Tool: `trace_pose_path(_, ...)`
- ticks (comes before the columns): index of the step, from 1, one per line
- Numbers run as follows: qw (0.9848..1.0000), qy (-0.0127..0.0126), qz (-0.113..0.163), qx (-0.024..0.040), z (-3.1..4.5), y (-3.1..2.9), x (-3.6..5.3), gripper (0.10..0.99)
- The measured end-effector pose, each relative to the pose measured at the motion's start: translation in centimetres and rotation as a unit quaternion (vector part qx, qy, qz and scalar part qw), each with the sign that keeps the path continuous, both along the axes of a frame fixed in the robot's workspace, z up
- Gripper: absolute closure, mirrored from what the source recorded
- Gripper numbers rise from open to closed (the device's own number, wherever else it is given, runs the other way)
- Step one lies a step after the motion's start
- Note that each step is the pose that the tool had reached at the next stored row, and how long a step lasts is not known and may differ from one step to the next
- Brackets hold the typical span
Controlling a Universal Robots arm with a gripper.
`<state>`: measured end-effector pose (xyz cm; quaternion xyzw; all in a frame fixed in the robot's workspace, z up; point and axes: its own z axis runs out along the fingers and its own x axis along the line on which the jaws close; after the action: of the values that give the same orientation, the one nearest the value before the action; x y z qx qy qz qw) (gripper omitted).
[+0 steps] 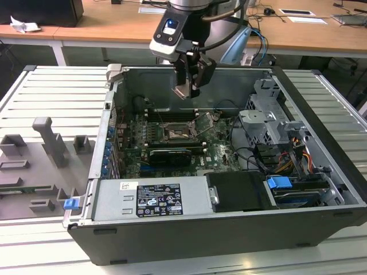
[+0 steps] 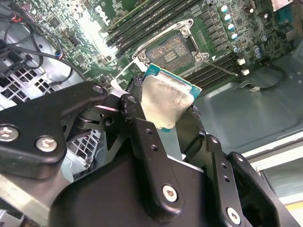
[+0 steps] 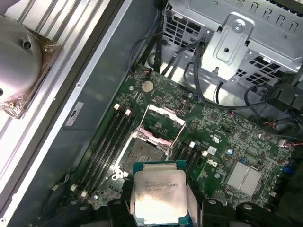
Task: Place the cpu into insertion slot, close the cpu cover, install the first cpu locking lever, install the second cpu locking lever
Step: 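Place the cpu into insertion slot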
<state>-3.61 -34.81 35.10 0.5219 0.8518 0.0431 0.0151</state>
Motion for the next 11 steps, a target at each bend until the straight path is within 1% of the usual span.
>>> trace_pose_path(6,0.9998,0.0000,-0.021,0.0000,-0.10,0.00,-0.01,0.557)
trace_pose_path(11,0.9993,0.0000,-0.038,0.0000,-0.18,0.00,-0.02,0.557)
